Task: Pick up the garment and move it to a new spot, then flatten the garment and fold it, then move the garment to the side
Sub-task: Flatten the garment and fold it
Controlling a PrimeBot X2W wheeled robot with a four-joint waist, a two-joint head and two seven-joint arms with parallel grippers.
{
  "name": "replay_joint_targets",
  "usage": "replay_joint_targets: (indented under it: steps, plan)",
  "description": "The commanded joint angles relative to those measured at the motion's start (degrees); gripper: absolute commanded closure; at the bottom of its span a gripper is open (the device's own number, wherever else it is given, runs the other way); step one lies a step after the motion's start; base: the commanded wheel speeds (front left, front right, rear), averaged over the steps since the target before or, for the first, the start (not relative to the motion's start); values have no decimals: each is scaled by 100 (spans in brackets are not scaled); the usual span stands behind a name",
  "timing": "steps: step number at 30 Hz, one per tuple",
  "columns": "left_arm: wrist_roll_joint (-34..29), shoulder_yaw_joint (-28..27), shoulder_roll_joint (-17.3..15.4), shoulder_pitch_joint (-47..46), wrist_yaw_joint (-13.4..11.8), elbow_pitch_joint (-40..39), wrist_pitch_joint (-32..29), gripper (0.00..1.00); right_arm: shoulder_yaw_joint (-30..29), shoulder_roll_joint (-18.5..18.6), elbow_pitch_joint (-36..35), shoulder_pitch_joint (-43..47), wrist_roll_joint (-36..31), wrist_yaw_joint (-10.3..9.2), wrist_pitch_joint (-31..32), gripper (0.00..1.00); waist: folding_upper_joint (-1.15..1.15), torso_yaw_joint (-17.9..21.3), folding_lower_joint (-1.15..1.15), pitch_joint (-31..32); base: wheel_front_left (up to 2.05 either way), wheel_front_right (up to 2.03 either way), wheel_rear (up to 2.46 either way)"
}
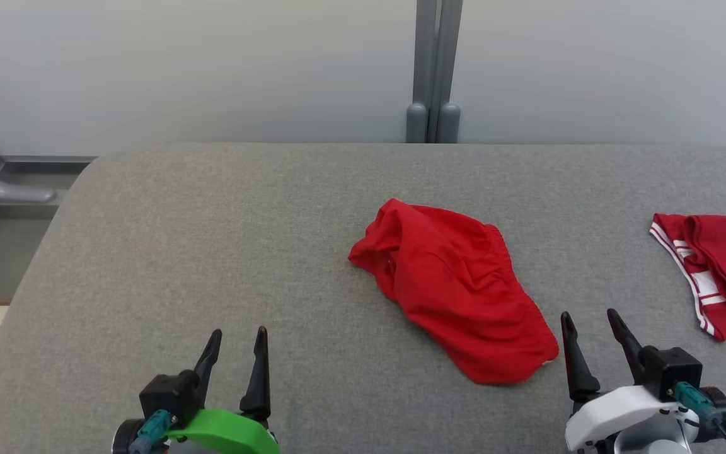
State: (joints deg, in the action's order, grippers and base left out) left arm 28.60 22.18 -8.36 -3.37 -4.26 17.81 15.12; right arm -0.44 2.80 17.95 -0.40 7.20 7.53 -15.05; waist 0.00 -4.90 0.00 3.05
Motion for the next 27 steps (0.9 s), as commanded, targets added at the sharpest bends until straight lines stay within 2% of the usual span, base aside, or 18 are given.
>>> replay_joint_targets:
  steps: [1, 14, 22, 23, 24, 25, 27]
  plan:
    - [-36, -23, -3, 12, 28, -1, 3, 0, 3, 18, 46, -130, -71, -9, -17, 0, 0, -55, 0, -54, 0, 0, 0]
    - [-43, 58, 104, -364, 144, -143, -2, 0, -189, 18, 1054, -1181, -1012, -9, 369, 0, 0, -706, 0, -691, 0, 0, 0]
    - [-109, -37, 146, -469, 164, -181, 1, 0, -322, 21, 1799, -1549, -1313, -10, 802, 0, 0, -923, 0, -992, 0, 0, 0]
    - [-117, -51, 154, -472, 164, -177, 1, 0, -348, 22, 1849, -1587, -1315, -10, 833, 29, 0, -932, 0, -1003, 0, 0, 0]
    - [-123, -65, 161, -482, 172, -172, 1, 0, -376, 21, 1910, -1641, -1264, -10, 918, 70, 0, -941, 0, -1011, 0, 0, 0]
    - [-128, -75, 168, -488, 176, -166, 1, 0, -374, 18, 1958, -1677, -1218, -10, 977, 98, 0, -946, 0, -1015, 0, 0, 0]
    - [-155, -106, 188, -490, 186, -153, 1, 0, -352, 18, 2066, -1772, -1169, -10, 1134, 100, 0, -947, 0, -1015, 0, 0, 0]
